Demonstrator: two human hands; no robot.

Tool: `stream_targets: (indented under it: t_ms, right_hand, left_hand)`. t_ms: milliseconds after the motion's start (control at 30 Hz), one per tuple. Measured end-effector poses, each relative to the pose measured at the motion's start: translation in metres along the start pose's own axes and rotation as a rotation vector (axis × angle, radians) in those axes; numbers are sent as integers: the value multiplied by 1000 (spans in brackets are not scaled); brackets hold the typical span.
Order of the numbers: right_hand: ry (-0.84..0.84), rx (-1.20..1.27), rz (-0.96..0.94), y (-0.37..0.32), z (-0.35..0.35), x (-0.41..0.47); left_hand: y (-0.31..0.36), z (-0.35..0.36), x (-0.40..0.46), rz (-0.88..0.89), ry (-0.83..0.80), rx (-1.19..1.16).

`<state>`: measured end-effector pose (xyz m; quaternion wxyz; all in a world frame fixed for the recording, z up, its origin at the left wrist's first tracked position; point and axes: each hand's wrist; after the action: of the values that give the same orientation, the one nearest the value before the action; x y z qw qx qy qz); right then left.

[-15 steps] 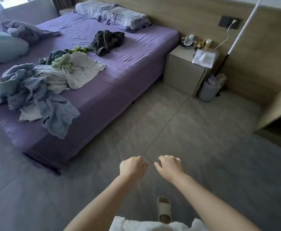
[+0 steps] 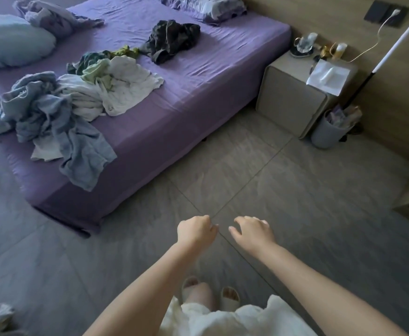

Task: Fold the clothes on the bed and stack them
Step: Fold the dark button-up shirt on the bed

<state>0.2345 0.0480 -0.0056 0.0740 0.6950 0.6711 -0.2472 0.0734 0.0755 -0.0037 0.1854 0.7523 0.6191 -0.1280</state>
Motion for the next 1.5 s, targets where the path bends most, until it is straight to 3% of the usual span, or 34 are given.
stream_targets:
  t_ms: [500,733,1200,1500]
  right_hand:
    - [29,65,140,-2,-51,118]
    - [52,77,169,20,-86,168]
    - [-24,36,60,150,-184,302]
    - [-33,-39,-4,184,-239,384]
  left_hand:
    - [-17,-54,139,182,-9,39]
    - [-7,-78,198,180,-24,47]
    - [111,-125,329,-37,-42,-28]
    - [147,-161,402,-124,-51,-93]
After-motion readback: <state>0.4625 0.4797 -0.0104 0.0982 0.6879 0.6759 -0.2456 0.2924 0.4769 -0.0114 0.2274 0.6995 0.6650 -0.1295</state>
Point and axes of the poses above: each hand's wrist, its own x-axis towards the middle knuckle, its own z-axis out of the palm, y = z × x, and after that the axes turned 2 degrees about x, right-handed
